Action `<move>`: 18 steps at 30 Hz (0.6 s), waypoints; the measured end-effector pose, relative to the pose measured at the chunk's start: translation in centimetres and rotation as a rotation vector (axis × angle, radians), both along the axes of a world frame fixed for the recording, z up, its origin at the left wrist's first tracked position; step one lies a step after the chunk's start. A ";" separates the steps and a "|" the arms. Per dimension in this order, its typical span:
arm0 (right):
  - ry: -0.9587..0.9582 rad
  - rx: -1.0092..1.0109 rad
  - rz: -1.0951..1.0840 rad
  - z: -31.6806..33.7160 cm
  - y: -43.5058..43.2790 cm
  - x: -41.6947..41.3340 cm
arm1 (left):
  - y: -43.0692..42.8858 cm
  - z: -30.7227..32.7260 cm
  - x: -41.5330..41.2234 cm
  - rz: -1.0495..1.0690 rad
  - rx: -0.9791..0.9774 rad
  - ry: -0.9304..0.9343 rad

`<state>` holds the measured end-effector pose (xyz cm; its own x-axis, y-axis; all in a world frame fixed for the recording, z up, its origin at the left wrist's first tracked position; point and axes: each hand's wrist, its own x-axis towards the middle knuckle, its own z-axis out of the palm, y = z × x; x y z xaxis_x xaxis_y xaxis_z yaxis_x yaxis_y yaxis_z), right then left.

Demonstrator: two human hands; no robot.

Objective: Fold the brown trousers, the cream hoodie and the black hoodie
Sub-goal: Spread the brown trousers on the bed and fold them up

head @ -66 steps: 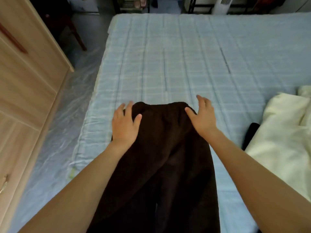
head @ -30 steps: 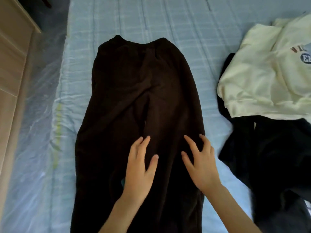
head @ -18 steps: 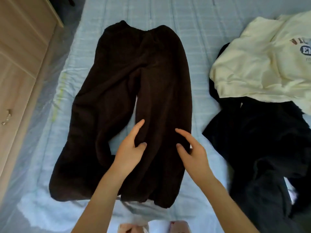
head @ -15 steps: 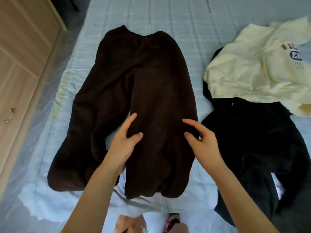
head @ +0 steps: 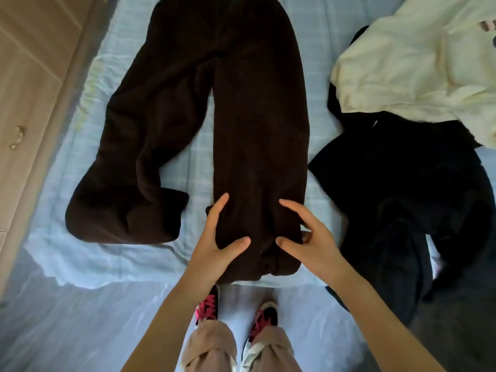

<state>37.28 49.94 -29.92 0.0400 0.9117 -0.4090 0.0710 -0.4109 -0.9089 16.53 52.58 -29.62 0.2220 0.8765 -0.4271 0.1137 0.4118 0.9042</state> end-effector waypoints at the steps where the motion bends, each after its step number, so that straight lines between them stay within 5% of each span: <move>1: -0.011 0.008 -0.059 0.5 0.0 0.2 | 0.0 0.4 -0.1 0.027 0.001 0.017; 7: 0.104 0.015 -0.235 4.8 0.5 2.8 | 0.2 3.3 -0.4 0.187 -0.209 -0.283; 10: 0.161 0.004 -0.076 4.9 -0.3 1.8 | -1.7 2.8 0.0 0.094 -0.138 -0.196; 14: -0.150 -0.034 0.241 2.5 -3.0 0.0 | -5.5 0.7 0.0 -0.029 -0.108 -0.061; 18: -0.048 -0.112 0.153 2.3 -4.8 1.6 | -6.5 0.1 -1.4 0.061 -0.079 0.058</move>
